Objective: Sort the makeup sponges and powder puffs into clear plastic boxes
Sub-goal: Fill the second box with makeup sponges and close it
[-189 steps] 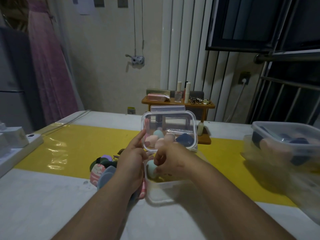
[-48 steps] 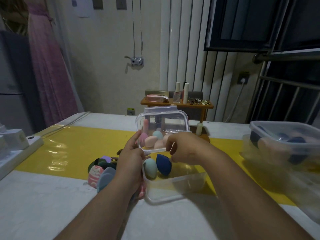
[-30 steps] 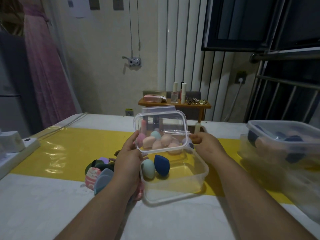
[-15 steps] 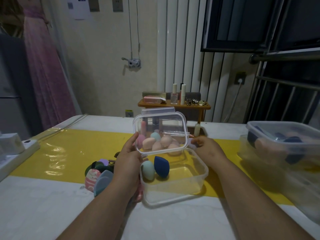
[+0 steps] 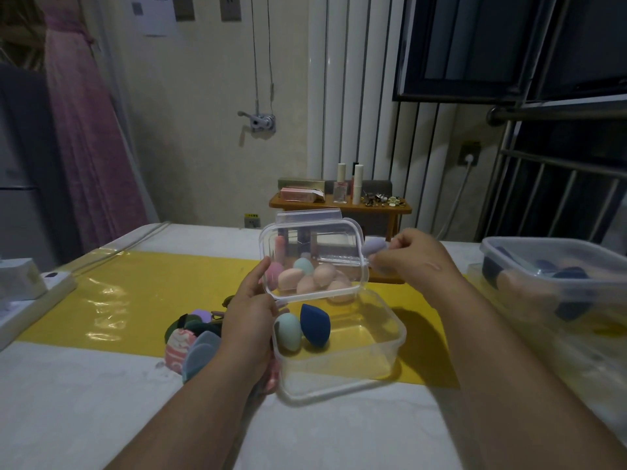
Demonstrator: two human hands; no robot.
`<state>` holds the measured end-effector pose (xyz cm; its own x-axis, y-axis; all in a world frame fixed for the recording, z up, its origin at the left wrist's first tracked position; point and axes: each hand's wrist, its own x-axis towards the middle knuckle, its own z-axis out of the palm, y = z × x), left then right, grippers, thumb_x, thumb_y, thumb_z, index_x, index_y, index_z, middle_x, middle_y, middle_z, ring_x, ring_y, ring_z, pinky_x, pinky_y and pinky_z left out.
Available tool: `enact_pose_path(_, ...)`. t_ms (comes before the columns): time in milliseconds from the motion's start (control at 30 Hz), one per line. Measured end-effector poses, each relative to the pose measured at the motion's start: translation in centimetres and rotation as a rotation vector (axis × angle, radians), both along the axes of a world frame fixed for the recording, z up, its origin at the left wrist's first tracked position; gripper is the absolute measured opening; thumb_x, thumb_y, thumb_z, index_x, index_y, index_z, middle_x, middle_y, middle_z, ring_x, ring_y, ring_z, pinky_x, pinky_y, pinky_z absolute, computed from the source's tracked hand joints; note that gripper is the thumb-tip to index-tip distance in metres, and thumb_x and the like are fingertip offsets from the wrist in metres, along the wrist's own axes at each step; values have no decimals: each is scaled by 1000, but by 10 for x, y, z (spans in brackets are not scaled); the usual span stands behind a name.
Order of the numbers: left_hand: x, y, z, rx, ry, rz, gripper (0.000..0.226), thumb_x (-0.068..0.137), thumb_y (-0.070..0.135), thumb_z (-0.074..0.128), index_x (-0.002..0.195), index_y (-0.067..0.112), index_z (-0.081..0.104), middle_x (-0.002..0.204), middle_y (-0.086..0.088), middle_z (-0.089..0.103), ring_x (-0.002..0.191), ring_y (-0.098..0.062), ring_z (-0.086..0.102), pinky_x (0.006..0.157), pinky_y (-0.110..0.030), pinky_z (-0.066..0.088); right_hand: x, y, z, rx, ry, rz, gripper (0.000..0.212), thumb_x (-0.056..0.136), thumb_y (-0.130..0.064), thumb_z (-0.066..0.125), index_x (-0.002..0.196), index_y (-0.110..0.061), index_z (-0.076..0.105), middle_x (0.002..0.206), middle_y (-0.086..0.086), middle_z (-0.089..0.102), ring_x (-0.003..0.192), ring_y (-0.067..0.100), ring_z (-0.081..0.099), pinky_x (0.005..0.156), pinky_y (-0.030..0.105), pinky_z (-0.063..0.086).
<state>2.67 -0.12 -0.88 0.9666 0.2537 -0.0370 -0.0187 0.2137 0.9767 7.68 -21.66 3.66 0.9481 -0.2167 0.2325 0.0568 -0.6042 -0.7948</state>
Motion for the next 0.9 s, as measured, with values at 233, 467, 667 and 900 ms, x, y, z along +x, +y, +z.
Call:
enact_pose_path(233,-1,0,0,-13,1,-2,66,91,-10,40,132,39,56,111,6,60,92,-18,63,50,-20,51,-16,14,21,-97,147,331,29,79,-21,77,101,-31,61,100,1,64,87,19,64,66,29,54)
enact_pose_path(467,0,1,-1,6,-4,1,65,92,-9,39,132,40,56,103,15,57,94,-16,61,57,-24,50,-17,23,17,-230,265,340,37,79,-16,76,110,-27,58,97,5,65,78,18,68,64,27,60)
enact_pose_path(667,2,1,-4,17,-1,10,67,90,-8,42,126,46,59,128,0,61,105,-26,63,75,-39,56,-20,29,18,-389,284,365,30,74,-16,79,96,-30,63,92,-4,64,84,15,64,71,32,59)
enact_pose_path(900,-3,-1,3,-28,-1,17,66,90,-12,38,126,40,59,96,18,58,87,-14,62,46,-16,49,-25,43,22,-578,385,336,43,68,-19,86,105,-23,64,99,0,65,92,22,65,84,42,59)
